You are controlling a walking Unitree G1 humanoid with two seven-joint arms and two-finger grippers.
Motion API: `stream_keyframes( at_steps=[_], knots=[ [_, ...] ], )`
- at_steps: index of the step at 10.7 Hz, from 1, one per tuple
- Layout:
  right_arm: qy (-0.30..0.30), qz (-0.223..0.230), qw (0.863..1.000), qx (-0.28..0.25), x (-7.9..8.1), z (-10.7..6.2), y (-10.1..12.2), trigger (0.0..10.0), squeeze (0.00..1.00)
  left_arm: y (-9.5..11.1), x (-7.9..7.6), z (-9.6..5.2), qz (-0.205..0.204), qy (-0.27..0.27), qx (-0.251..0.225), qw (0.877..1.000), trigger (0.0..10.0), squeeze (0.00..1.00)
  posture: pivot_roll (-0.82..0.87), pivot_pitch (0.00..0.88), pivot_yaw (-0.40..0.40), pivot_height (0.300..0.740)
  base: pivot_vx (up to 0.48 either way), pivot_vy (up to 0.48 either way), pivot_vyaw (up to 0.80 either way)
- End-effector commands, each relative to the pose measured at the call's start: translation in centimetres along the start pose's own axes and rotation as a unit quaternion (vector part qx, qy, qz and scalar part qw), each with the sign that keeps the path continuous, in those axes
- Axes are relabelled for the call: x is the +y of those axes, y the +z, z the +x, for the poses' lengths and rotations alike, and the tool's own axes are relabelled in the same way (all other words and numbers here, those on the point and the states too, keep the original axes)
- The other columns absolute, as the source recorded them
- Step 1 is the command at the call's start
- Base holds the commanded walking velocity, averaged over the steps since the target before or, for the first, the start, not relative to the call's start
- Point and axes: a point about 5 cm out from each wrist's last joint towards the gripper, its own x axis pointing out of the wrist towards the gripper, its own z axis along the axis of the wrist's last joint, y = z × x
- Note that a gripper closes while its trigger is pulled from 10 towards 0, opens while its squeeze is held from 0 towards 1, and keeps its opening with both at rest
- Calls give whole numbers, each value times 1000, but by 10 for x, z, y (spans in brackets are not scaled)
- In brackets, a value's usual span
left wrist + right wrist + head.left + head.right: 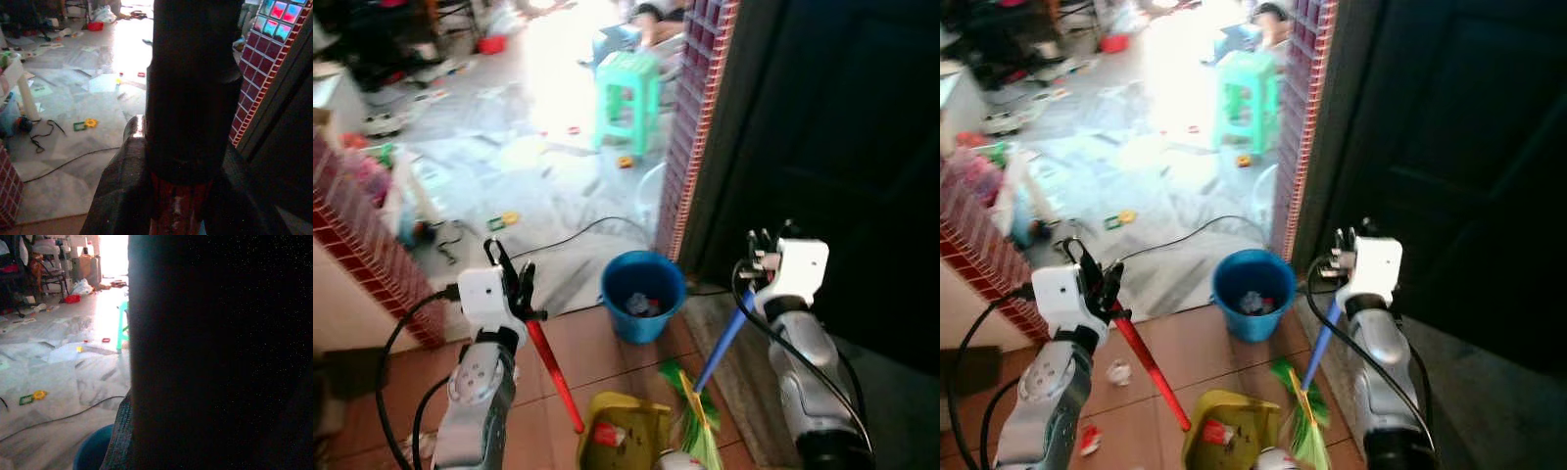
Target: Sweep floor
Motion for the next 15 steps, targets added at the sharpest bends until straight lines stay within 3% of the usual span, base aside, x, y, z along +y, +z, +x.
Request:
stream_keyframes(
  at_steps=[1,3,6,9,12,15],
  knots=[
    [4,-5,1000,11,3,-1,-2,10000,0,5,-3,-1,-1,-3,-11,1000,10000,0,-86,0,30,740,0,0,0],
    [1,-10,1000,19,1,-1,-4,10000,0,18,-4,4,-3,4,-35,999,10000,0,-90,0,29,740,0,0,0],
    [-48,-55,997,24,-19,1,-4,10000,0,33,2,10,4,18,-63,998,10000,0,-92,0,29,740,0,0,-800],
    [-40,-51,998,15,-15,7,-1,10000,0,48,0,12,-5,21,-91,996,10000,0,-85,0,26,740,0,0,-267],
    [-36,-60,997,17,-13,10,-3,10000,0,93,-5,14,-33,35,-161,986,10000,0,-79,0,20,740,0,0,0],
    [-33,-63,997,21,-12,13,-5,10000,0,120,-16,18,-64,13,-186,980,10000,0,-77,0,20,740,0,0,0]
  ],
)
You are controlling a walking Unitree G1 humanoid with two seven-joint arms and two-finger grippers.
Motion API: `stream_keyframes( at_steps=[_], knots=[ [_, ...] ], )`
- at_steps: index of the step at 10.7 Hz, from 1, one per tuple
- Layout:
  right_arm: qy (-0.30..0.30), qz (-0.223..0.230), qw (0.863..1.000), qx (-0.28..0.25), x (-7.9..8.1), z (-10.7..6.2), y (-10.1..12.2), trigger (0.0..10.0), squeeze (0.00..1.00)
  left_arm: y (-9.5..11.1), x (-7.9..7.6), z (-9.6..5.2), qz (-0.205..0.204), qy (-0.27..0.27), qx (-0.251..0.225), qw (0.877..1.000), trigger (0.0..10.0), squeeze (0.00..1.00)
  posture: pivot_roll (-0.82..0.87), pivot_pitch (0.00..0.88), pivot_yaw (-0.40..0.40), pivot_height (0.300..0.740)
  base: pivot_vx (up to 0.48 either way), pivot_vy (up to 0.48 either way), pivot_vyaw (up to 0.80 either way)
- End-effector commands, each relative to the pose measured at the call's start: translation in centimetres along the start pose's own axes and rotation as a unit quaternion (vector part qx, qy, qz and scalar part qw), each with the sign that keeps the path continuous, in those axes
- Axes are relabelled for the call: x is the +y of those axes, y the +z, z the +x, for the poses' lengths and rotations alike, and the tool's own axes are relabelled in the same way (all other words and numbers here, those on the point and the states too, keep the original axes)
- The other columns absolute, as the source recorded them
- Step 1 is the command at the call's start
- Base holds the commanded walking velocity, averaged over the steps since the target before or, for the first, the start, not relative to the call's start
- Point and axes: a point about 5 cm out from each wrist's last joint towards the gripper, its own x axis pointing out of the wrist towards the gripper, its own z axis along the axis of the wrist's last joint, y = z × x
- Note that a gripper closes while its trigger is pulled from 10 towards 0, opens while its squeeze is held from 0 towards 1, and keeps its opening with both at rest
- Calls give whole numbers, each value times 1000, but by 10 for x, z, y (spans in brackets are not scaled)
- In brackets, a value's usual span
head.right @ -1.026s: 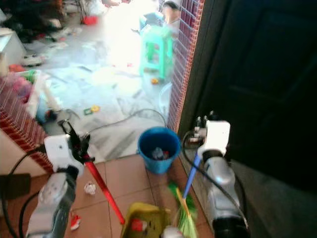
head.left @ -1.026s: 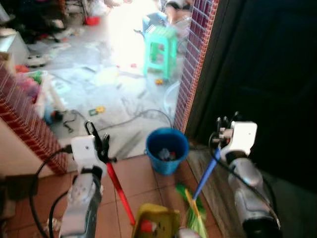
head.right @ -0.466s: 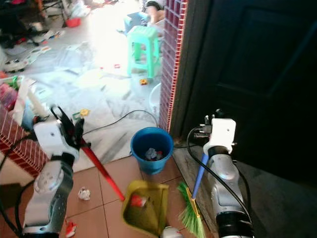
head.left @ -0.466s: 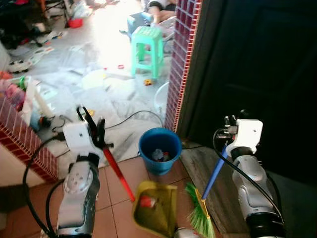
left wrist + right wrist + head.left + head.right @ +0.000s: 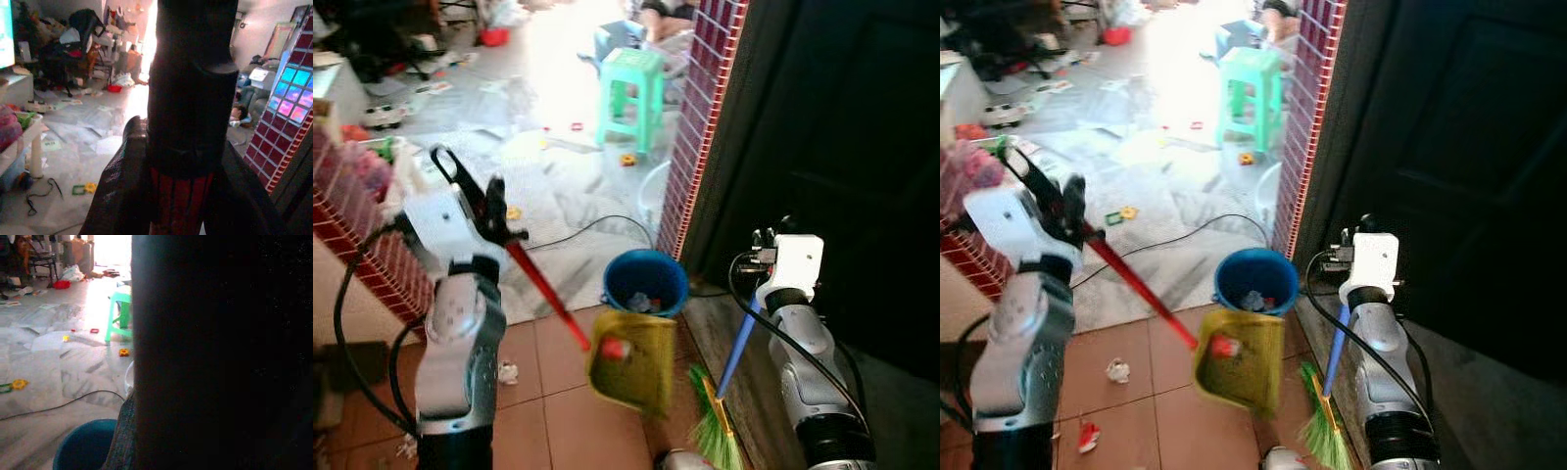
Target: Sweep floor
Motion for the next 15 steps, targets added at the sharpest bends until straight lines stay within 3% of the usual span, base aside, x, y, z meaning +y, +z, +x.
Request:
stream_keyframes(
  at_steps=[1,4,9,15],
  knots=[
    [0,-20,1000,11,-4,0,-4,10000,0,24,-10,4,-26,-19,-47,998,10000,0,-77,0,20,740,0,0,0],
    [3,-22,1000,14,-4,0,-6,10000,0,42,-11,15,-39,-22,-69,997,10000,0,-80,0,19,740,0,0,0],
    [11,-23,1000,15,-2,1,-8,10000,0,65,14,36,-10,27,-112,993,10000,0,-84,0,18,740,0,0,0],
    [15,-26,999,16,0,-2,-10,10000,0,73,6,51,-16,29,-138,990,10000,0,-93,0,24,740,298,0,0]
  ],
)
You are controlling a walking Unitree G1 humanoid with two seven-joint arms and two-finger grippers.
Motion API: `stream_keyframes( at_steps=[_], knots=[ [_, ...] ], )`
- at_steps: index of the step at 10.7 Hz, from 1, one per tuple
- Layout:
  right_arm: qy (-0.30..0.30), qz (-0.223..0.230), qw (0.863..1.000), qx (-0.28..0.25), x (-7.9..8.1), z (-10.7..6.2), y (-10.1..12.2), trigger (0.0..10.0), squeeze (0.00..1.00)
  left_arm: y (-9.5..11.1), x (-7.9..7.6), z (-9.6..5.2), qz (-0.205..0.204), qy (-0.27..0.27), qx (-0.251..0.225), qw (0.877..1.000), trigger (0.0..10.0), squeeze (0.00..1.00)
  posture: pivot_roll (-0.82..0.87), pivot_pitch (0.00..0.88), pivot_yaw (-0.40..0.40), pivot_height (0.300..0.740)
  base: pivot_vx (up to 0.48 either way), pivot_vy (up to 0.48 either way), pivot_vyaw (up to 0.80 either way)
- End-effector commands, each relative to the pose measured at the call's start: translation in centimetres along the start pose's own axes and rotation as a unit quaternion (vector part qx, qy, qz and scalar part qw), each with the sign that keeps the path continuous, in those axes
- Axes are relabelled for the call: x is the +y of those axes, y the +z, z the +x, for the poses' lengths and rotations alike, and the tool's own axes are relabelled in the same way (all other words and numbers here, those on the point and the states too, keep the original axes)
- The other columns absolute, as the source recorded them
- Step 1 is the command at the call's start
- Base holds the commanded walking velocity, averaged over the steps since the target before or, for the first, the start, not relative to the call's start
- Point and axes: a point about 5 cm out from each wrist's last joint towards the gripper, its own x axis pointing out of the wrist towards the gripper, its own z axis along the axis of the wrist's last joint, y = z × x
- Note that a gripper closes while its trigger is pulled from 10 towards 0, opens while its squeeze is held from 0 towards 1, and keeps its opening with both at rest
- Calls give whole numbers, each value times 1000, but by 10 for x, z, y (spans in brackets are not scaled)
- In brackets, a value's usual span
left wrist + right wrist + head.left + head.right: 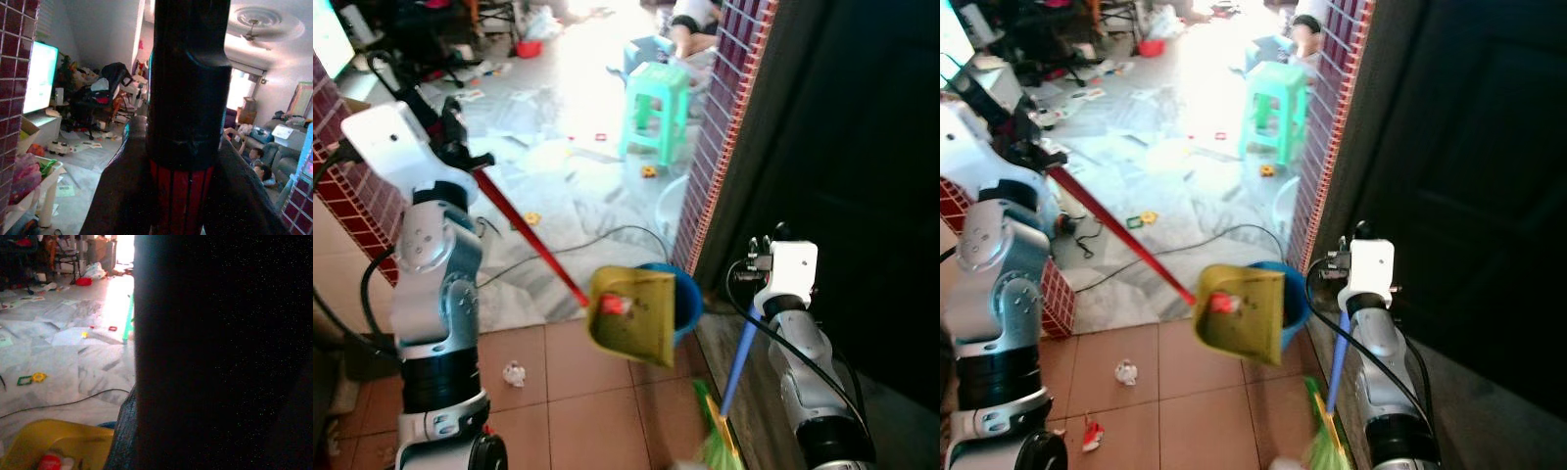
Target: Sweep floor
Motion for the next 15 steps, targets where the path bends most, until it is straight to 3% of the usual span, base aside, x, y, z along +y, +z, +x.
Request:
stream_keyframes(
  at_steps=[1,6,11,15],
  knots=[
    [6,-21,1000,-3,-1,1,1,10000,0,19,-1,6,-5,2,-49,999,10000,0,-94,0,24,740,405,0,0],
    [9,-23,1000,-2,0,0,1,10000,0,16,-3,7,-8,3,-49,999,10000,0,-95,0,23,740,376,0,0],
    [12,-23,1000,0,0,-1,0,10000,0,11,-4,5,-11,5,-41,999,10000,0,-96,0,22,740,0,0,0],
    [9,-27,1000,4,-1,-2,-1,10000,0,-2,-14,2,8,-9,-38,999,10000,0,-104,0,22,740,0,0,0]
  ],
)
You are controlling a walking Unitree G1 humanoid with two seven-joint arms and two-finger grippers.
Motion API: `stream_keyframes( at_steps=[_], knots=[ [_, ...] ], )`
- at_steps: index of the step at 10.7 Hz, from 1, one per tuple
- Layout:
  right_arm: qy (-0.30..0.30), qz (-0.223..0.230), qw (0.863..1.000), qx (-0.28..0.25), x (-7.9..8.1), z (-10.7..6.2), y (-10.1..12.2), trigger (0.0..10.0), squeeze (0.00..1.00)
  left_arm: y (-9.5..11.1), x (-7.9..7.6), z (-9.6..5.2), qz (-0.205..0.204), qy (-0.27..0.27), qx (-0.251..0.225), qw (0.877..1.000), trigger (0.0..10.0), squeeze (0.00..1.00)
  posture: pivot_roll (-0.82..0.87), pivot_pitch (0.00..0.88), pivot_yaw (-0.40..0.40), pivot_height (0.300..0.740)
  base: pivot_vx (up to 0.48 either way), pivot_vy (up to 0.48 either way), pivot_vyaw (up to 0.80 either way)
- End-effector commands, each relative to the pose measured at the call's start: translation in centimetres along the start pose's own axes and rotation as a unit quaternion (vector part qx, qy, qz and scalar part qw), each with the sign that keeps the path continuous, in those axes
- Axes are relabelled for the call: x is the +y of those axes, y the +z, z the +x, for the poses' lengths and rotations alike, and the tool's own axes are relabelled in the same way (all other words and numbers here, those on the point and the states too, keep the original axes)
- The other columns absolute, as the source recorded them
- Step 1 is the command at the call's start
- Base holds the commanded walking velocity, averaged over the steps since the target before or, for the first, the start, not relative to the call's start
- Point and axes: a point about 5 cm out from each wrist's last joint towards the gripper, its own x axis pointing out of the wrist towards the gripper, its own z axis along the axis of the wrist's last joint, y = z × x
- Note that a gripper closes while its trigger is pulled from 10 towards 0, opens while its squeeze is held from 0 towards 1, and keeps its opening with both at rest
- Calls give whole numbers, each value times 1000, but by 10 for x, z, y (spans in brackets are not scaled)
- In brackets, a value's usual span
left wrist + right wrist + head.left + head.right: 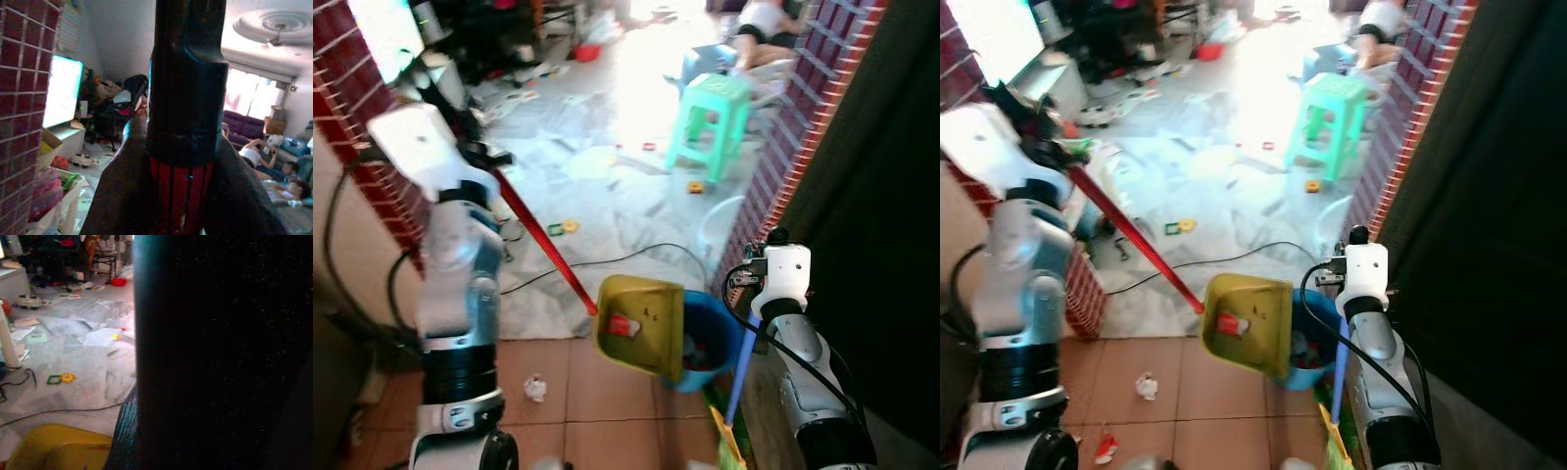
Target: Sweep floor
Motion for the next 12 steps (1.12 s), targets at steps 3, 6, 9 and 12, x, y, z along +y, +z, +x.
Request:
stream_keyframes(
  at_steps=[3,6,9,12],
  knots=[
    [-8,-15,1000,-3,-7,-2,2,10000,0,7,-11,5,-6,-17,-34,999,10000,0,-115,0,30,740,0,0,-690],
    [-6,-15,1000,-3,-6,-3,1,10000,0,7,-13,5,-7,-24,-36,999,10000,0,-115,0,30,740,294,-196,0],
    [-5,-16,1000,-2,-6,-3,1,10000,0,6,-13,4,-8,-22,-35,999,10000,0,-116,0,30,740,305,-275,0],
    [-4,-15,1000,-1,-5,-3,0,10000,0,6,-14,5,-18,-17,-40,999,10000,0,-115,0,28,740,203,-183,0]
  ],
)
